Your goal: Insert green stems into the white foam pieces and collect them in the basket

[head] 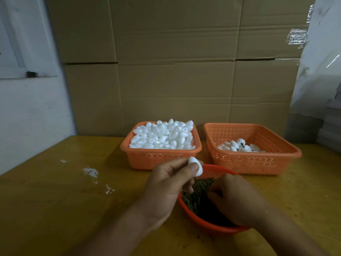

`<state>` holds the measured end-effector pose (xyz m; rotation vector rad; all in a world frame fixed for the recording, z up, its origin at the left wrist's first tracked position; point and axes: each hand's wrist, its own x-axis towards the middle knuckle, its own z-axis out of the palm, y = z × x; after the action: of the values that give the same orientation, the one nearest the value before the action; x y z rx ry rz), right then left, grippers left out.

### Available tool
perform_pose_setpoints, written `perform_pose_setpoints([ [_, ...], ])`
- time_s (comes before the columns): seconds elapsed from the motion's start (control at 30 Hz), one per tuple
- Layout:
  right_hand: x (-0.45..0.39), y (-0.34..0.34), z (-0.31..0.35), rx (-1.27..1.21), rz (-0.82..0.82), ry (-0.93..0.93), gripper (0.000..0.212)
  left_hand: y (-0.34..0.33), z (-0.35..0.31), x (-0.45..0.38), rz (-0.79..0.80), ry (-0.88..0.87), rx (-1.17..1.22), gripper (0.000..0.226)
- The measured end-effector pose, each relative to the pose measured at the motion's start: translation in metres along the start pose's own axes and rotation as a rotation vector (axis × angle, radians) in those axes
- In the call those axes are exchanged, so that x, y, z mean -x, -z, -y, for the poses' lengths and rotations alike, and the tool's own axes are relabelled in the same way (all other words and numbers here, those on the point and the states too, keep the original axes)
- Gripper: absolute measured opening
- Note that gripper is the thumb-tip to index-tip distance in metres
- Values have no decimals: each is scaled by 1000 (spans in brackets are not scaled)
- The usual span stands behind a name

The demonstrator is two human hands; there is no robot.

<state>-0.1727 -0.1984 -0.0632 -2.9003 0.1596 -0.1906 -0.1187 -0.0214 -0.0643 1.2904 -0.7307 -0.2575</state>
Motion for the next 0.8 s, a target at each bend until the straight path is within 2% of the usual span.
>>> perform_pose_setpoints([
  [0.2,0,0,-4,-10,-27,7,32,4,-8,-3,-42,147,282,28],
  [0.27,1,2,-4,-16,-40,10,33,5,-10,-3,-49,173,311,31],
  [0.43,4,6,-4,15,-116,-19,37,7,-11,-3,-59,236,352,19],
  [0.53,6,9,-4,-55,-234,26,41,8,-12,-3,-60,264,359,20],
  [0.6,7,12,-2,-229,-372,105,35,8,-13,-3,-58,277,357,20],
  [0.67,10,16,5,-554,-488,164,25,8,-13,-3,-64,283,361,21],
  [0.73,13,21,13,-890,-523,206,21,9,-13,-4,-71,291,365,21],
  [0.8,15,22,18,-1085,-493,235,19,9,-13,-4,-76,299,362,21],
])
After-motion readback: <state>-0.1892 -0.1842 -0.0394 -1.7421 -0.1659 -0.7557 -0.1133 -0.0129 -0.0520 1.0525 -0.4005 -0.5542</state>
